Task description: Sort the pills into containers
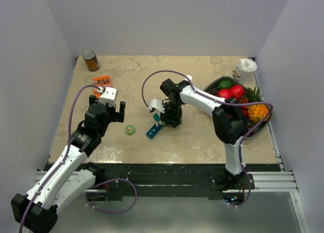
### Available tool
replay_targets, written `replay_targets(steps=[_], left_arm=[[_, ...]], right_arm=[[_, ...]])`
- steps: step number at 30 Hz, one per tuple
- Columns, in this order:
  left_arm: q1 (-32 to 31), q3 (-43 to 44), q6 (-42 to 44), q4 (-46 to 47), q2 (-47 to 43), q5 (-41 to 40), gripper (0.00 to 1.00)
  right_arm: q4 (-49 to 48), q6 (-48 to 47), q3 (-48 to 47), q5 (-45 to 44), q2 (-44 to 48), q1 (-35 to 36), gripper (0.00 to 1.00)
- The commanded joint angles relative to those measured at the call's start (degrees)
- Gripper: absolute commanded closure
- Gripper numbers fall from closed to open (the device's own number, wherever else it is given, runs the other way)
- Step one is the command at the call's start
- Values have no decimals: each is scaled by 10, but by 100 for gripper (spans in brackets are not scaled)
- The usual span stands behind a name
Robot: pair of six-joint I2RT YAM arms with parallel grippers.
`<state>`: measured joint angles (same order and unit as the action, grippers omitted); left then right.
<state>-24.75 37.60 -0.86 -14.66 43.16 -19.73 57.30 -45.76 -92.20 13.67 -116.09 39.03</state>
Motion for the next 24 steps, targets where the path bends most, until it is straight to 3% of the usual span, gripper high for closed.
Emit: replay_targets(steps=[1, 24], left_arm=[[5, 1, -5, 20, 0, 3, 0], [6, 1, -4, 21, 3, 10, 0]], right_arm=[[-14, -11, 4, 29, 39, -6, 98], [-32, -17, 26, 70, 56, -25, 98]])
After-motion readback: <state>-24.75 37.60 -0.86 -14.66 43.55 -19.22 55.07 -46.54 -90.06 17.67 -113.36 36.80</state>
